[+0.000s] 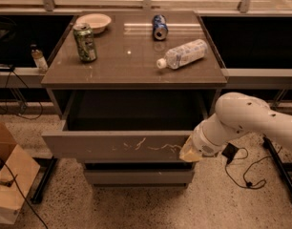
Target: Close top drawer
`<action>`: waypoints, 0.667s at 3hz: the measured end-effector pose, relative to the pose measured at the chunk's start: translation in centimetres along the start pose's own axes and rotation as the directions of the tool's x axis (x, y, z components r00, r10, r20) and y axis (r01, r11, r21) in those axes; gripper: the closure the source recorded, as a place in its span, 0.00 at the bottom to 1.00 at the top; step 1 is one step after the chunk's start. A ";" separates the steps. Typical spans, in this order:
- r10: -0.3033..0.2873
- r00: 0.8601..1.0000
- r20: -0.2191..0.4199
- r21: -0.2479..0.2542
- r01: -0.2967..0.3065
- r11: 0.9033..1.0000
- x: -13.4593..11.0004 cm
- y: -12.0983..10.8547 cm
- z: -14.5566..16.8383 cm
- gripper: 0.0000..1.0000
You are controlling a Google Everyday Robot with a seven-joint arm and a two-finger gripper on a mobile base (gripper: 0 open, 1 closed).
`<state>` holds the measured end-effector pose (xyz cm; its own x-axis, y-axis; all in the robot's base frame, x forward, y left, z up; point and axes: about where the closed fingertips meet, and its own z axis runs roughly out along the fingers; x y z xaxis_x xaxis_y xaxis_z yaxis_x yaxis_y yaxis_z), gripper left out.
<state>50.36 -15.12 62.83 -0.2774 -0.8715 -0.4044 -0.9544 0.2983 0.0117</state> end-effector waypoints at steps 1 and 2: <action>0.000 1.000 0.000 0.000 0.000 1.000 0.0 0.1 0.0 1.00; -0.048 0.997 0.064 0.040 0.045 0.998 -3.0 -3.3 0.8 1.00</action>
Offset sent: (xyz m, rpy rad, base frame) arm 0.1379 0.0640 0.0196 0.1528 -0.2412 0.0838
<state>54.44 -13.13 63.25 -0.2238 -0.8583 -0.4618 -0.9609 0.2737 -0.0430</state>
